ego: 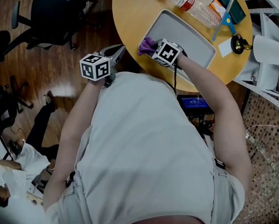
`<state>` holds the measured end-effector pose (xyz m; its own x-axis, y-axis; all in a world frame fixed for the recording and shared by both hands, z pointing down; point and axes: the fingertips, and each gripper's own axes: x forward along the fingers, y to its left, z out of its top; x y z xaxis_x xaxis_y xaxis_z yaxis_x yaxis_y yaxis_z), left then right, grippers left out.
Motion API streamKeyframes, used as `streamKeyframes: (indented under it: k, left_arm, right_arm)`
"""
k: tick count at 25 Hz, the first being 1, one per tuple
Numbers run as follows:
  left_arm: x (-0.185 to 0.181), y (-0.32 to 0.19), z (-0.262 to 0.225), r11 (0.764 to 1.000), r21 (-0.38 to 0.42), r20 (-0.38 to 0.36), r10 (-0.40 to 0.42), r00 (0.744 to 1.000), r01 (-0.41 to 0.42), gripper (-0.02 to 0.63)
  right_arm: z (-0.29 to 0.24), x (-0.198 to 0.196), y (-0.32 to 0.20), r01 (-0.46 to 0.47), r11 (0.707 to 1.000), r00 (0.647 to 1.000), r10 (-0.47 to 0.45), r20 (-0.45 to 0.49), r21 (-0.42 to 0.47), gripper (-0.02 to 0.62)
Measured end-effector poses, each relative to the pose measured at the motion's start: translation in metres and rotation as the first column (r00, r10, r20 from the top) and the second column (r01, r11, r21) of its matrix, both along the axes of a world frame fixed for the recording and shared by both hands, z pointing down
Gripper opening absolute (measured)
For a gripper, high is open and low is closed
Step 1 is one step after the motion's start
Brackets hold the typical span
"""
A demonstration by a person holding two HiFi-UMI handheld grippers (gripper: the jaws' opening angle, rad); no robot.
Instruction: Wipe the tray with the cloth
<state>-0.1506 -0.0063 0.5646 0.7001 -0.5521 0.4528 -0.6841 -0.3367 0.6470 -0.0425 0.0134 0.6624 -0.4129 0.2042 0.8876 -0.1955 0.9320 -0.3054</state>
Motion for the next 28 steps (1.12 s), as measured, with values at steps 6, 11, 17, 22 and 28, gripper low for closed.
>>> streamKeyframes:
  k: [6, 11, 17, 22, 28]
  left_arm:
    - [-0.001, -0.001, -0.001, 1.0, -0.001, 0.004, -0.005, 1.0, 0.005, 0.0]
    - [0.001, -0.001, 0.0, 1.0, -0.01, 0.019, 0.009, 1.0, -0.009, 0.0]
    - [-0.003, -0.002, 0.002, 1.0, -0.02, 0.04, 0.004, 0.999, -0.004, 0.0]
    - [-0.009, 0.001, 0.003, 1.0, -0.029, 0.053, -0.01, 0.999, 0.012, 0.0]
    - [-0.013, 0.005, 0.003, 0.999, -0.034, 0.052, -0.022, 0.998, 0.024, 0.0]
  right_arm:
    - [-0.003, 0.006, -0.015, 0.022, 1.0, 1.0, -0.022, 0.007, -0.018, 0.081]
    - [-0.002, 0.021, -0.059, -0.034, 0.998, 0.999, 0.035, -0.015, 0.053, 0.081]
    - [-0.004, 0.039, -0.117, -0.107, 0.986, 0.992, 0.116, -0.059, 0.127, 0.083]
    - [-0.004, 0.052, -0.157, -0.202, 0.962, 0.972, 0.22, -0.08, 0.183, 0.083]
    - [-0.007, 0.061, -0.182, -0.584, 0.801, 0.8, 0.595, -0.077, 0.131, 0.081]
